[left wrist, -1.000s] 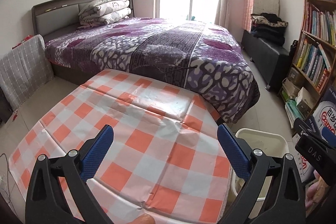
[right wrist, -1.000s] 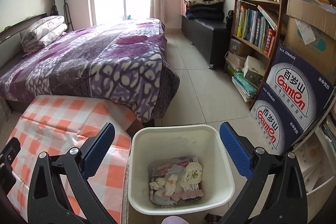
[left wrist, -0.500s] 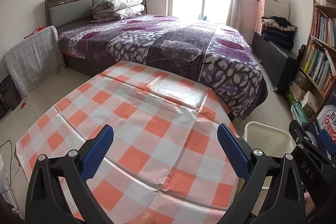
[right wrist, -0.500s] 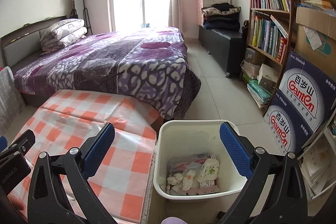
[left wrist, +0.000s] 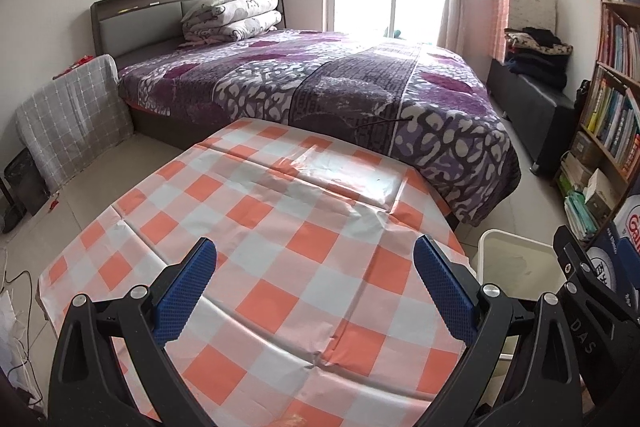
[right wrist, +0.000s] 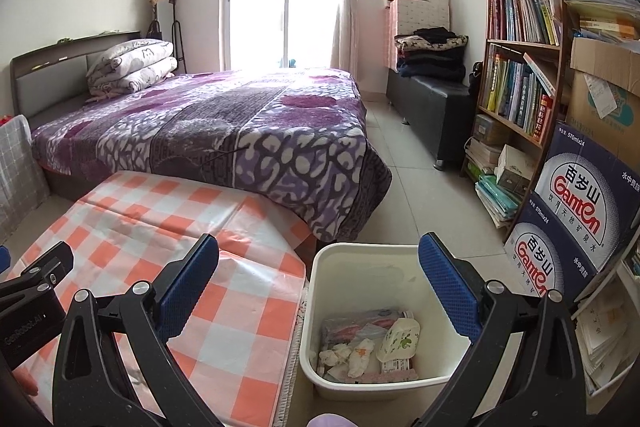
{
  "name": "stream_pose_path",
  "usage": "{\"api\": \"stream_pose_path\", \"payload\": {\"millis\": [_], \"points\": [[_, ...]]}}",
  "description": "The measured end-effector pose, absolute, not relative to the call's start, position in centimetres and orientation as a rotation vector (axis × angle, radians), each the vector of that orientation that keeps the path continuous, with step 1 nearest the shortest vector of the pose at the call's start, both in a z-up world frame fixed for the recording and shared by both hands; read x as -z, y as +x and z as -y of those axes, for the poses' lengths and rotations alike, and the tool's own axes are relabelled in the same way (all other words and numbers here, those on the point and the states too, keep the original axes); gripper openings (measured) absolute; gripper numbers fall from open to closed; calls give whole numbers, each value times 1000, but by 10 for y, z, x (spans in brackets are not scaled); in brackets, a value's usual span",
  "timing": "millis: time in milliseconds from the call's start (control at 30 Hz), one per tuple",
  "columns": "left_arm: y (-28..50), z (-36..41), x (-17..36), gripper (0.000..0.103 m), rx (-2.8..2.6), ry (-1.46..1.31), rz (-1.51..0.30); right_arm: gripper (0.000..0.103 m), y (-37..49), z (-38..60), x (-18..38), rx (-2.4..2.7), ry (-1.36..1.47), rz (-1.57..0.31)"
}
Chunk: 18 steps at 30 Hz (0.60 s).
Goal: Collect trash
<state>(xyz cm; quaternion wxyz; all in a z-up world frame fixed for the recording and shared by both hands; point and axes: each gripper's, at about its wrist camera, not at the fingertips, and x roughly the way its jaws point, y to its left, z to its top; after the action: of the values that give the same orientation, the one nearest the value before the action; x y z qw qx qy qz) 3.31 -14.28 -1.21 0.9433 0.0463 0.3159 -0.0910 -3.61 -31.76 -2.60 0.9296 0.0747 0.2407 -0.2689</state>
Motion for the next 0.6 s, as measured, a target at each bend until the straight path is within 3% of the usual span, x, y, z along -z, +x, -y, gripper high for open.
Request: {"api": "stream_pose_path", "payload": {"millis": [600], "points": [[35, 141, 14, 96, 177, 92, -643, 96, -33, 314, 31, 539, 160, -515]]}}
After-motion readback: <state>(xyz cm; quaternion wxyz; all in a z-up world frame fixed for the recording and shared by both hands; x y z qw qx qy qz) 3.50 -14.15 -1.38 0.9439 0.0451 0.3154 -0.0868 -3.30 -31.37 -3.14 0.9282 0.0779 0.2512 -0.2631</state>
